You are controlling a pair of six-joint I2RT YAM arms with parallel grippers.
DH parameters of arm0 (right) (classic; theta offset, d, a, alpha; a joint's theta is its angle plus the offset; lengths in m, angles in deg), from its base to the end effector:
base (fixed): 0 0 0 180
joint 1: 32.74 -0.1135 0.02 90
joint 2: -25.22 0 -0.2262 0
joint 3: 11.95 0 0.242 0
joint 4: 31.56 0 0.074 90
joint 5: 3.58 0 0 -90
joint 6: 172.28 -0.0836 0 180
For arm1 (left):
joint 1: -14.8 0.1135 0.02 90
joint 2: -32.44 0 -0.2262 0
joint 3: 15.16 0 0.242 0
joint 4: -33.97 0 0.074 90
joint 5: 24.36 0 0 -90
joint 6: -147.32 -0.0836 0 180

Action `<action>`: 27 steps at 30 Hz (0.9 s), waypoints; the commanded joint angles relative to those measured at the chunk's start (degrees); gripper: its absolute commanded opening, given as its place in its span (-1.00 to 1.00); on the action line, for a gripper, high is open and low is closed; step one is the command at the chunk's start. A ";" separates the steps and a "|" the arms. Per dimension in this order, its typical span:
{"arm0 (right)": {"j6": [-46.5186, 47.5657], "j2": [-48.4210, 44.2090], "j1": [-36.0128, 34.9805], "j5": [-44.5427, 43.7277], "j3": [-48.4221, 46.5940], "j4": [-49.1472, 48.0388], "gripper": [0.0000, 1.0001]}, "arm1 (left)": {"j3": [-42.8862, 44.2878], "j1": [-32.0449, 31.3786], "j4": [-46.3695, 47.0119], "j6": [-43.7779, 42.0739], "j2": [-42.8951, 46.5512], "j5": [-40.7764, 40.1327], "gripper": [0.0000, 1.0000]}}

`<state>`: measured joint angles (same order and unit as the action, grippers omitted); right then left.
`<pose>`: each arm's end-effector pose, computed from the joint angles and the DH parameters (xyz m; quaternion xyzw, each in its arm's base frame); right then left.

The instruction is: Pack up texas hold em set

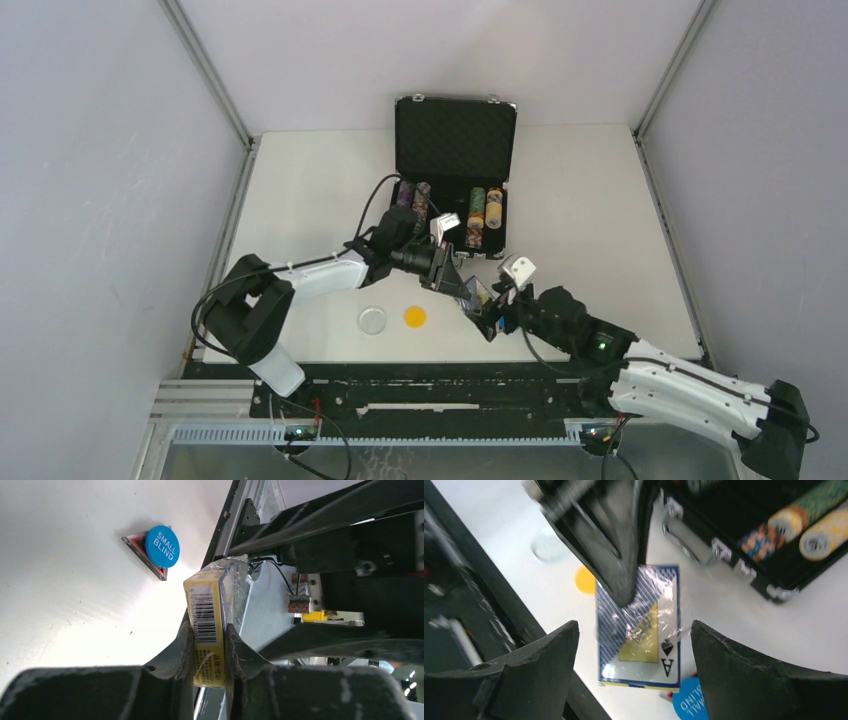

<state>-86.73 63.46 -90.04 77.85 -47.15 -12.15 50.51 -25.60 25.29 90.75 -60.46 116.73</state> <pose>0.1341 0.1858 0.1808 -0.3317 0.7608 0.2312 0.5077 0.2237 -0.2758 0.1545 0.2446 0.7902 -0.5535 0.0973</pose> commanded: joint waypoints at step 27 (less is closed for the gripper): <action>-43.20 -11.43 32.25 37.15 15.08 -42.82 0.11 | -10.22 4.37 76.48 38.58 -0.98 -1.14 -0.99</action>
<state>-128.93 51.17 -57.95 111.53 -31.39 -50.35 38.97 -21.25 87.34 121.37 -57.27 115.86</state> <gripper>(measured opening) 0.595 0.247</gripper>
